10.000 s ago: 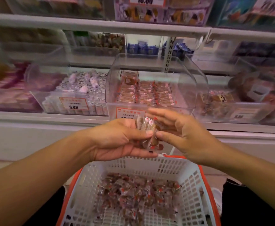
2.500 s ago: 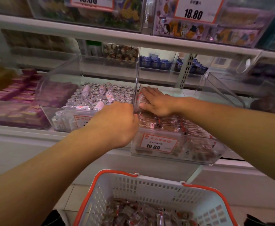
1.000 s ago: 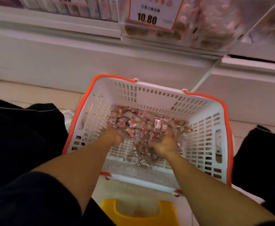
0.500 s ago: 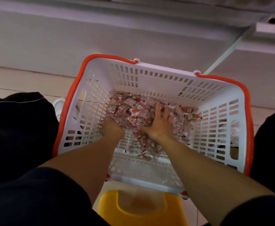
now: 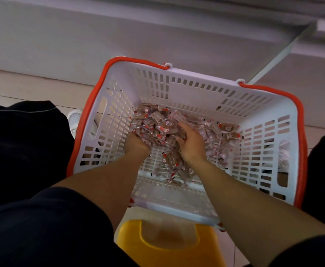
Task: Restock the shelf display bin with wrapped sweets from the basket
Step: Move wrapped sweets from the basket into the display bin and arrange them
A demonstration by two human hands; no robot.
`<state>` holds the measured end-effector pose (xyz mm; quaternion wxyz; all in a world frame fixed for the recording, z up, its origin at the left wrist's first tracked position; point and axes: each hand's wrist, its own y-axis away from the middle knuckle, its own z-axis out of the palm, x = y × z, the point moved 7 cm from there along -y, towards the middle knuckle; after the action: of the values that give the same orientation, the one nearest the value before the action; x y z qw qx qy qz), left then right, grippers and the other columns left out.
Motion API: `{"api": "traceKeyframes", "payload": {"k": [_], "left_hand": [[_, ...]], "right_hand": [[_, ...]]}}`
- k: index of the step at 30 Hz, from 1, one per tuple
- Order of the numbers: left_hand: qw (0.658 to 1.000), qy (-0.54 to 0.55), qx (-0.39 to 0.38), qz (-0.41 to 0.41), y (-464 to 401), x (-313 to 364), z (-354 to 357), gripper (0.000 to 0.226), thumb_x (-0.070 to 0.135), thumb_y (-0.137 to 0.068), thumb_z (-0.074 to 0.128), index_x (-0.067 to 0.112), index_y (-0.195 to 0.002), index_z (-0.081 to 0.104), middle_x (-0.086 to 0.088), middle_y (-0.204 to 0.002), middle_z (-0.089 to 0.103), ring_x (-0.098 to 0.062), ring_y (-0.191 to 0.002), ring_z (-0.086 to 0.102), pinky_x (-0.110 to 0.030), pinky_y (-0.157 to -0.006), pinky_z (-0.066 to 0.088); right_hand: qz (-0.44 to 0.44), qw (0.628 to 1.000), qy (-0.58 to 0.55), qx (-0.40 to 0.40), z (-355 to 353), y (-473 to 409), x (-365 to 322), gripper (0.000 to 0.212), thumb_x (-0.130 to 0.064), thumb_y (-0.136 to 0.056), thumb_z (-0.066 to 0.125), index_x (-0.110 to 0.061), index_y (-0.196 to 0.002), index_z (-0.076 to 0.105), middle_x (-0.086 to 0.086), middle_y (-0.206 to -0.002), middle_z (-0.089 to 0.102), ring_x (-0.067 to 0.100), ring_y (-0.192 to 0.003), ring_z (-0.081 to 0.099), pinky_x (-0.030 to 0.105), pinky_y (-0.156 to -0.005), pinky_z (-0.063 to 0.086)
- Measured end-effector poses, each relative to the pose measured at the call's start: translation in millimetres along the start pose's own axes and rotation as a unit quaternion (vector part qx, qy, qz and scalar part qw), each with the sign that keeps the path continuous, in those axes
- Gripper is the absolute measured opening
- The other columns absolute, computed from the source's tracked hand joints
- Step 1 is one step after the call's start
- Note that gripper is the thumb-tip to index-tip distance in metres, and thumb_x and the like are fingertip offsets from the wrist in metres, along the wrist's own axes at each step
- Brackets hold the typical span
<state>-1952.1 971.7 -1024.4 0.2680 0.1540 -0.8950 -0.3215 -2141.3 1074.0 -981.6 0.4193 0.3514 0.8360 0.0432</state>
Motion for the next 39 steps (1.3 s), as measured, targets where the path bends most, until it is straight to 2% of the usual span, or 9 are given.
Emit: {"api": "traceKeyframes", "payload": {"k": [7,10,15,20,24,28,32,35,39], "left_hand": [[0.974,-0.220,0.018,0.042,13,-5,8,0.058,0.027,-0.084,0.069,0.011,-0.133,0.044,-0.026,-0.149,0.024,-0.042,-0.137,0.027,-0.049,-0.111,0.030],[0.978,-0.206,0.002,0.040,11,-6,8,0.054,0.024,-0.084,0.068,0.007,-0.131,0.047,-0.022,-0.136,0.045,-0.036,-0.123,0.049,-0.045,-0.102,0.046],[0.990,-0.135,-0.028,0.009,12,1,3,0.033,0.027,-0.097,0.049,0.012,-0.125,0.059,-0.007,-0.132,0.059,-0.025,-0.120,0.056,-0.035,-0.104,0.040],[0.970,-0.039,-0.225,-0.081,26,-10,25,0.026,0.007,-0.094,0.058,0.007,-0.070,0.051,-0.011,-0.076,0.057,-0.023,-0.068,0.052,-0.037,-0.077,0.051],[0.933,-0.059,-0.337,-0.112,55,-16,10,0.028,0.005,-0.092,0.060,0.012,-0.067,0.049,-0.003,-0.060,0.047,-0.013,-0.056,0.042,-0.024,-0.057,0.037],[0.901,0.022,-0.431,-0.045,87,22,-4,0.016,0.002,-0.093,0.058,0.012,-0.082,0.054,-0.002,-0.068,0.054,-0.009,-0.054,0.049,-0.019,-0.047,0.040],[0.863,0.136,-0.485,0.028,134,83,-36,0.013,0.002,-0.096,0.051,0.007,-0.098,0.063,-0.011,-0.092,0.070,-0.023,-0.080,0.069,-0.045,-0.079,0.058],[0.864,0.025,-0.483,0.138,167,135,-91,0.021,-0.004,-0.094,0.051,0.011,-0.107,0.055,-0.013,-0.093,0.072,-0.030,-0.087,0.069,-0.062,-0.083,0.054],[0.847,-0.128,-0.424,0.293,217,201,-176,0.028,-0.008,-0.087,0.060,0.014,-0.104,0.052,-0.007,-0.085,0.071,-0.020,-0.076,0.071,-0.042,-0.060,0.059]], "right_hand": [[0.046,0.997,0.013,-0.052,8,4,16,0.039,-0.020,-0.099,0.056,-0.025,-0.138,0.053,0.007,-0.126,0.067,0.027,-0.109,0.064,0.037,-0.094,0.052],[0.074,0.995,-0.007,-0.062,12,6,20,0.041,-0.020,-0.098,0.059,-0.022,-0.137,0.047,0.006,-0.125,0.066,0.025,-0.108,0.063,0.037,-0.090,0.052],[0.245,0.956,-0.162,-0.024,13,10,47,0.031,-0.017,-0.085,0.077,-0.016,-0.106,0.054,0.009,-0.111,0.065,0.026,-0.095,0.066,0.040,-0.083,0.056],[0.293,0.914,-0.279,0.025,-4,16,57,0.028,-0.006,-0.069,0.088,-0.017,-0.084,0.068,0.011,-0.092,0.075,0.024,-0.075,0.073,0.037,-0.069,0.062],[0.263,0.933,-0.246,-0.029,-27,18,40,0.031,-0.007,-0.068,0.089,-0.015,-0.092,0.071,0.010,-0.106,0.072,0.027,-0.089,0.072,0.041,-0.082,0.060],[0.197,0.926,-0.245,-0.209,-57,21,-18,0.038,0.007,-0.072,0.080,-0.004,-0.107,0.070,0.013,-0.095,0.075,0.018,-0.074,0.074,0.025,-0.060,0.058],[0.075,0.930,-0.232,-0.274,-112,25,-87,0.031,0.015,-0.078,0.070,-0.003,-0.104,0.071,0.009,-0.086,0.076,0.014,-0.073,0.074,0.021,-0.061,0.059],[0.011,0.932,-0.219,-0.289,-164,34,-129,0.030,0.014,-0.078,0.069,-0.009,-0.099,0.073,0.005,-0.083,0.077,0.011,-0.075,0.072,0.023,-0.071,0.060],[-0.058,0.936,-0.172,-0.303,-225,57,-181,0.034,0.012,-0.077,0.068,-0.003,-0.107,0.068,0.007,-0.085,0.076,0.012,-0.075,0.072,0.022,-0.067,0.059]]}}
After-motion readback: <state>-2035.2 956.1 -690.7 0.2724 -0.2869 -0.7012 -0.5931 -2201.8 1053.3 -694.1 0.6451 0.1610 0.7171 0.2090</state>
